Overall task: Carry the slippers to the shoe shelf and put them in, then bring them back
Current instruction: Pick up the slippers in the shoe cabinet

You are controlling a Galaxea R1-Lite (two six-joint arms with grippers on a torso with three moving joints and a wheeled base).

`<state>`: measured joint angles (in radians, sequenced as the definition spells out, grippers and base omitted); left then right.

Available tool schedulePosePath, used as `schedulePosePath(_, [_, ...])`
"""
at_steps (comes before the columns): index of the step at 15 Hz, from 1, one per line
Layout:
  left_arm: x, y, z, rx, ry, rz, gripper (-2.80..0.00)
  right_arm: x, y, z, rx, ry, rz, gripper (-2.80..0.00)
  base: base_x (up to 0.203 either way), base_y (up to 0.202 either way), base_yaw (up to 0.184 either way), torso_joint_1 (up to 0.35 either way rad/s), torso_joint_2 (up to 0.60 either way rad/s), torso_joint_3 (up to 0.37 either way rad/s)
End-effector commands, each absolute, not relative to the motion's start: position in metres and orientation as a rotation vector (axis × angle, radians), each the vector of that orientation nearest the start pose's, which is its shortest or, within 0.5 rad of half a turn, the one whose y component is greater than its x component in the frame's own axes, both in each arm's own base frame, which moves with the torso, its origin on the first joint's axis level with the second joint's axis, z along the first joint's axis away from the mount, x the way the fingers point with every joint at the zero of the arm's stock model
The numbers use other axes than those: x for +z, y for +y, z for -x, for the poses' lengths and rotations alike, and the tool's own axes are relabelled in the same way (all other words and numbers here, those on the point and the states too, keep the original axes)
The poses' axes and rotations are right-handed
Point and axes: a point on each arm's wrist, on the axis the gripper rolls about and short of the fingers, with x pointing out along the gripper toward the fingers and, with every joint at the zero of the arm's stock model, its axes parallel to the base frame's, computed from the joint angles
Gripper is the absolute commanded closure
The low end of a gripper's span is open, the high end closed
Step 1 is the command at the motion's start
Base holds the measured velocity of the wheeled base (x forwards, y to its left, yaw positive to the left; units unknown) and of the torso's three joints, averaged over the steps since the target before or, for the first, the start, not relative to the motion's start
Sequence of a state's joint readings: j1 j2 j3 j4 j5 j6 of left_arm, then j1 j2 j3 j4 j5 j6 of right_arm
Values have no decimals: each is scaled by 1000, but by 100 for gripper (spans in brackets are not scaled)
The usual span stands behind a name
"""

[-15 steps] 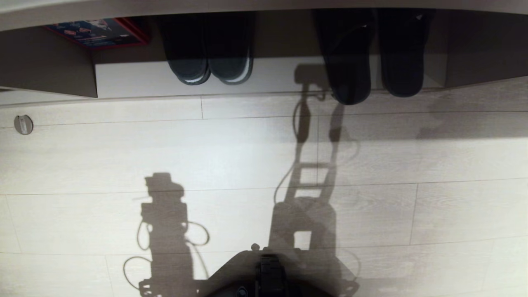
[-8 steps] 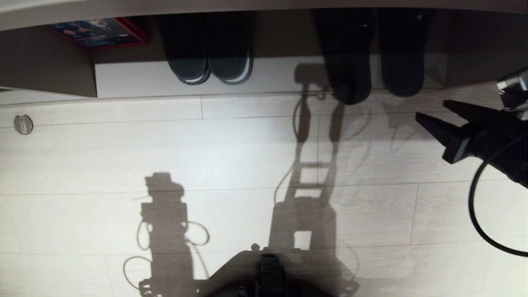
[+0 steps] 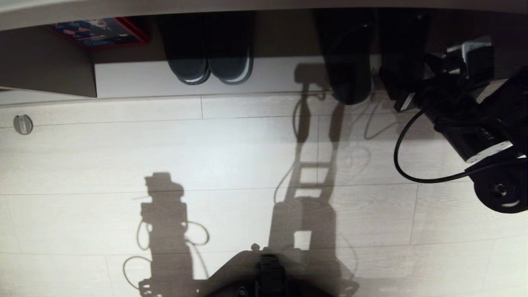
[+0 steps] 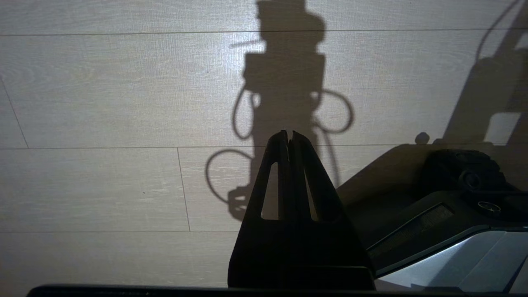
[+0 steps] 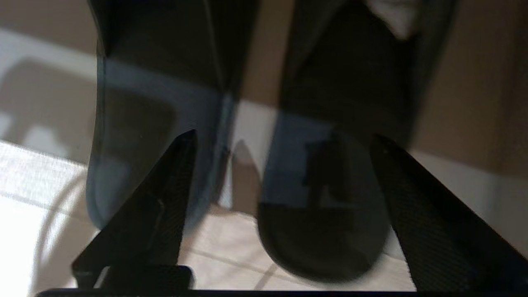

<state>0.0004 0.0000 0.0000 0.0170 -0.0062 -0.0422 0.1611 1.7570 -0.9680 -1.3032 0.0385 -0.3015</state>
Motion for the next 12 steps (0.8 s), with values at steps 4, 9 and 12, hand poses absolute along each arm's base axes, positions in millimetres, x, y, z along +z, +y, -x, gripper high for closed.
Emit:
schedulePosePath(4, [74,0,23,-4,17,43,0,263,59,-341,139,-542,213,-280,0,0,0,0,0,0])
schedulePosePath(9, [74,0,23,-4,17,43,0,287,62,-360,122,-683,147,-280,0,0,0,0,0,0])
schedulePosePath(12, [74,0,23,-4,17,41,0,292,67,-371,124,-719,100,-280,0,0,0,0,0,0])
